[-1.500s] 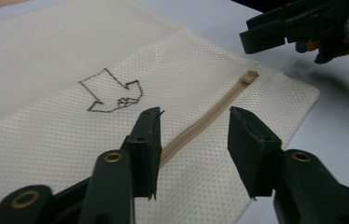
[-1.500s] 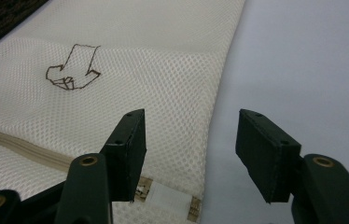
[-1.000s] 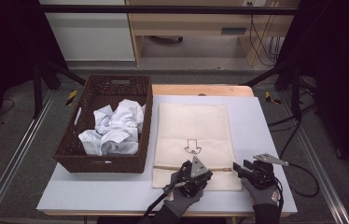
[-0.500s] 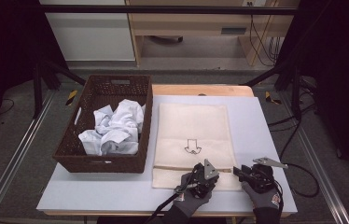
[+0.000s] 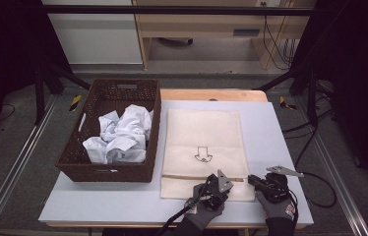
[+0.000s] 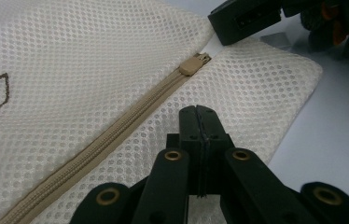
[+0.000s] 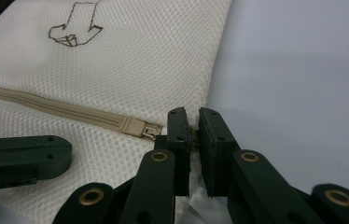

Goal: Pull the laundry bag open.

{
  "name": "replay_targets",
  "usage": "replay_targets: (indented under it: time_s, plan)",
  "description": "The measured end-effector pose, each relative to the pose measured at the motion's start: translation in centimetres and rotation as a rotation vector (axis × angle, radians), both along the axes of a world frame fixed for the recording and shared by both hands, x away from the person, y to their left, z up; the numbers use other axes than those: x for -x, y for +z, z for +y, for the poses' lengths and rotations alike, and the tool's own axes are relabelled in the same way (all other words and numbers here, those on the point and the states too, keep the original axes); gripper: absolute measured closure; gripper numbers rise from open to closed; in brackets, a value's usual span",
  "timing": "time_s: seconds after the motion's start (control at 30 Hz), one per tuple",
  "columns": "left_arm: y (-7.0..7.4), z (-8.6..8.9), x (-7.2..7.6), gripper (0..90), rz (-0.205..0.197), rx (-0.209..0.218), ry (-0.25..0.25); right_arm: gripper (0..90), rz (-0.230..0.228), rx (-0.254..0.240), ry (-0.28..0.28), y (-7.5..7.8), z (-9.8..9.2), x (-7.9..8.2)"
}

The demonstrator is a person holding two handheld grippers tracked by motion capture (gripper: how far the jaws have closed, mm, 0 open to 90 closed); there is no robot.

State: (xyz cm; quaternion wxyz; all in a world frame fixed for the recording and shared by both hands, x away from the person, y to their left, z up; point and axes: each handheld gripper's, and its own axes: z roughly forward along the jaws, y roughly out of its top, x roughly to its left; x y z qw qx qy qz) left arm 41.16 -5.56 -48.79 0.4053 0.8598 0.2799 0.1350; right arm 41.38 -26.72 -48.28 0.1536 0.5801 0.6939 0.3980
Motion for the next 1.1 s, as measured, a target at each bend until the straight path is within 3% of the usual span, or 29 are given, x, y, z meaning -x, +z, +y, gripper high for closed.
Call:
replay_targets:
  time_s: [0.1,0.13,0.17,0.2,0.23,0.27,0.37,0.5,0.63,0.73,0.9,1.1]
  plan:
    - [0.0,0.1,-0.1,88.9,0.009,0.010,-0.001,83.3,-0.020,0.003,0.011,0.4,0.1,0.2]
    - [0.0,0.1,-0.2,88.9,0.015,0.014,0.001,80.3,-0.061,-0.013,0.034,1.0,0.1,0.6]
    - [0.0,0.1,-0.2,88.9,0.018,0.017,0.001,76.2,-0.070,-0.021,0.052,1.1,0.1,0.6]
    - [0.0,0.2,-0.2,88.9,0.024,0.018,0.001,70.7,-0.060,-0.040,0.074,1.2,0.1,0.6]
    - [0.0,0.2,-0.2,88.9,0.024,0.018,0.001,70.7,-0.060,-0.040,0.074,1.2,0.1,0.6]
    - [0.0,0.2,-0.3,88.9,0.028,0.024,0.000,65.8,-0.017,-0.032,0.084,0.9,0.4,0.6]
    - [0.0,0.3,-0.3,88.9,0.033,0.027,0.000,66.0,0.005,-0.015,0.070,0.4,0.5,0.7]
    - [0.0,0.3,-0.3,88.9,0.033,0.028,0.000,71.9,0.021,-0.053,0.055,0.2,-0.2,0.5]
    - [0.0,0.3,-0.3,88.9,0.033,0.029,0.000,68.5,-0.002,-0.046,0.058,0.3,0.2,0.2]
    - [0.0,0.3,-0.3,88.9,0.032,0.028,0.000,68.0,0.031,-0.035,0.043,-0.2,0.3,-0.2]
    - [-0.1,0.3,-0.3,88.9,0.033,0.029,0.001,81.8,0.029,-0.074,0.047,0.1,0.1,-0.1]
    - [-0.1,0.3,-0.4,88.9,0.036,0.032,-0.001,83.0,0.016,-0.060,0.066,0.7,0.2,-0.1]
